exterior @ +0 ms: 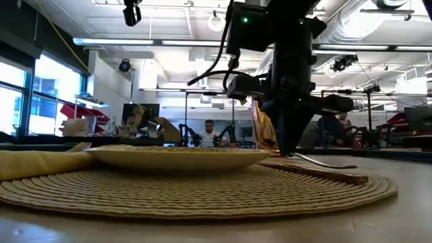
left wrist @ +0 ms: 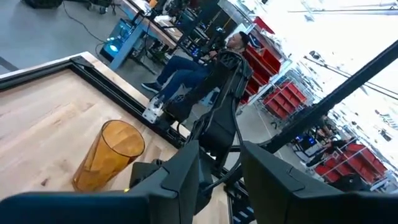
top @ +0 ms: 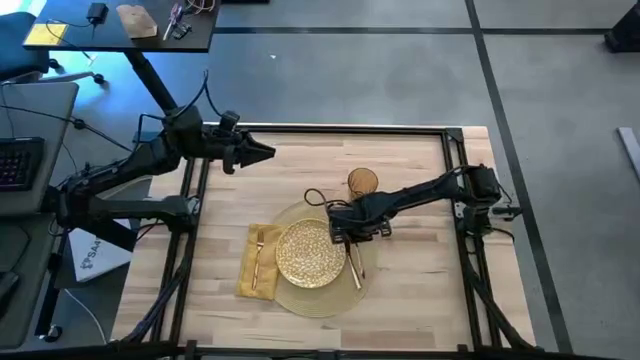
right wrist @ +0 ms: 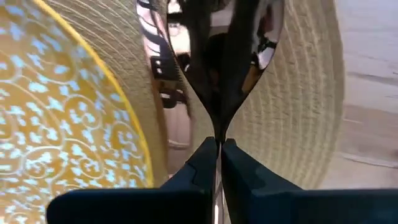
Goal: Set table place
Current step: Put the bronze spoon on the brown placemat to the right of the bronze knife, then return to Home Position
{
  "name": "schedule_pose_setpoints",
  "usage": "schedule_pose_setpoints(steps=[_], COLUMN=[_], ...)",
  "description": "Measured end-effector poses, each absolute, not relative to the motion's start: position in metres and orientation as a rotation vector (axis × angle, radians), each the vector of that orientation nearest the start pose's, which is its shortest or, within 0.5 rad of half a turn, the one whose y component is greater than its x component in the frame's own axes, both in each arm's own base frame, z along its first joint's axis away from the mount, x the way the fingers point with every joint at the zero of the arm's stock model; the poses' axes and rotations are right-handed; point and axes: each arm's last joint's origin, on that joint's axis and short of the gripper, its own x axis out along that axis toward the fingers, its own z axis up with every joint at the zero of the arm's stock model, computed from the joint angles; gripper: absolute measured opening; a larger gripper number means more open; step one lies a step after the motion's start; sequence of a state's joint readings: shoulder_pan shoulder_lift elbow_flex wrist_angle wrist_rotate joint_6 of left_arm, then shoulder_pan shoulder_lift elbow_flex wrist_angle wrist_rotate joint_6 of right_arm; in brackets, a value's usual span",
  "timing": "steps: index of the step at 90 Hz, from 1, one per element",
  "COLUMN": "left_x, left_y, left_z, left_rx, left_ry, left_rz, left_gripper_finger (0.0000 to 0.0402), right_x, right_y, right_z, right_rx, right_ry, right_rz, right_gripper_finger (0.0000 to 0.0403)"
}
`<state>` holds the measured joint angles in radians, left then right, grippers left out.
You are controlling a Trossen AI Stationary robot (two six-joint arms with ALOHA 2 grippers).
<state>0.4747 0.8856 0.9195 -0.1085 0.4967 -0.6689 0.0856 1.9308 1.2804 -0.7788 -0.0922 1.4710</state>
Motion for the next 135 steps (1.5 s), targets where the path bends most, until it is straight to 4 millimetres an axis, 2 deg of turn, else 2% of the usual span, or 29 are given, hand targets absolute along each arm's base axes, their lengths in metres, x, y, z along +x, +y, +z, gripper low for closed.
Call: schedule_pose_setpoints(steps=[19,59,69,86,96,106,117,127,135], left_x=[0.174,0.174,0.174,0.174,0.174,0.173,0.174,0.174,0.174], left_y=[0.074,0.074,0.074,0.073,0.072,0.072,0.071,0.070,0.070], left_z=[0.369,0.369,0.369,0.369,0.369,0.370,0.370,0.370,0.370], left_rx=[-0.705,-0.711,-0.711,-0.712,-0.716,-0.714,-0.714,-0.714,-0.714], left_ry=[0.071,0.071,0.074,0.084,0.088,0.085,0.089,0.091,0.091], left_rz=[0.001,0.001,-0.008,-0.037,-0.049,-0.052,-0.062,-0.067,-0.067], left_gripper_finger=[0.0101,0.0101,0.0101,0.0101,0.0101,0.0101,0.0101,0.0101,0.0101], right_x=[0.356,0.356,0.356,0.355,0.354,0.349,0.338,0.318,0.296], right_y=[0.033,0.034,0.034,0.034,0.035,0.038,0.042,0.041,0.034], right_z=[0.154,0.154,0.154,0.154,0.157,0.175,0.203,0.237,0.267], right_rx=[1.220,1.231,1.234,1.234,1.226,1.211,1.173,1.124,1.048], right_ry=[1.236,1.278,1.281,1.283,1.304,1.336,1.406,1.427,1.370], right_rz=[-0.957,-0.921,-0.918,-0.920,-0.892,-0.767,-0.527,-0.330,-0.276], right_gripper_finger=[0.0001,0.0003,0.0029,0.0097,0.0120,0.0125,0.0126,0.0126,0.0126])
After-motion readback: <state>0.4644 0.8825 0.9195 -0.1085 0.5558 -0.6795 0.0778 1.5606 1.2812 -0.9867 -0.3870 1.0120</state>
